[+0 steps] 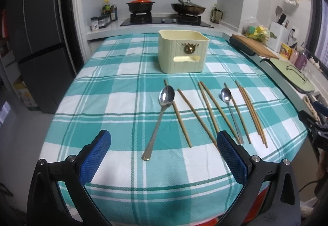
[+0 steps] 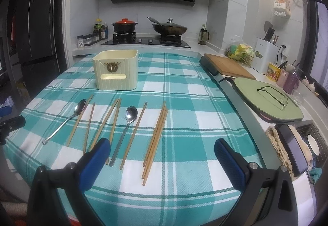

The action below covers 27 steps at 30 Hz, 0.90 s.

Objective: Organize utensils
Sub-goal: 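Grasp a wooden chopstick with the right gripper while the left gripper grasps a steel spoon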

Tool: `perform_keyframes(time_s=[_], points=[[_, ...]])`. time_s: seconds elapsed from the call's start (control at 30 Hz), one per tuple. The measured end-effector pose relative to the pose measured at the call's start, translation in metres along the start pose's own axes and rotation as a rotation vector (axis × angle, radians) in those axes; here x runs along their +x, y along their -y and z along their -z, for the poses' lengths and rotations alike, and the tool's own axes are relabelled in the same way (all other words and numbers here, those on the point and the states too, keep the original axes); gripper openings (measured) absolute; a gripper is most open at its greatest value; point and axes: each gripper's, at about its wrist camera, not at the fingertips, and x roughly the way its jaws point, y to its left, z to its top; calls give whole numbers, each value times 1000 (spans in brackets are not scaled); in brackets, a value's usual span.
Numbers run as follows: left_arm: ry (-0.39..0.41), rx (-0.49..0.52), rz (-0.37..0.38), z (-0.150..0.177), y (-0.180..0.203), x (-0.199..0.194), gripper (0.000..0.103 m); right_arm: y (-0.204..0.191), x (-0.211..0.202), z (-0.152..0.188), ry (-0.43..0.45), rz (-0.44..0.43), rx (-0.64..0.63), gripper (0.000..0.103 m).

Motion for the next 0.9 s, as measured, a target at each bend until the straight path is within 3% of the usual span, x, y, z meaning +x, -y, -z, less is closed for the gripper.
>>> perform_keyframes(time_s=[0.27, 0.5, 0.53, 0.63, 0.7, 0.77, 0.9], points=[[-34, 9, -51, 6, -7, 11, 103, 15, 7, 1, -17, -10, 50, 103], [-64, -22, -48, 8, -15, 24, 103, 48, 41, 9, -103, -20, 172, 102], [-69, -27, -46, 8, -15, 26, 103, 51, 47, 10, -118, -28, 187, 96], [-83, -39, -43, 8, -16, 32, 103, 52, 70, 12, -179, -60, 184, 63], [-89, -45, -43, 8, -16, 35, 103, 50, 86, 13, -220, -97, 183, 60], [-94, -49, -44, 10, -17, 36, 103, 45, 103, 12, -244, -151, 190, 42], [-105, -57, -47, 13, -16, 37, 103, 29, 139, 10, -296, -208, 151, 24]])
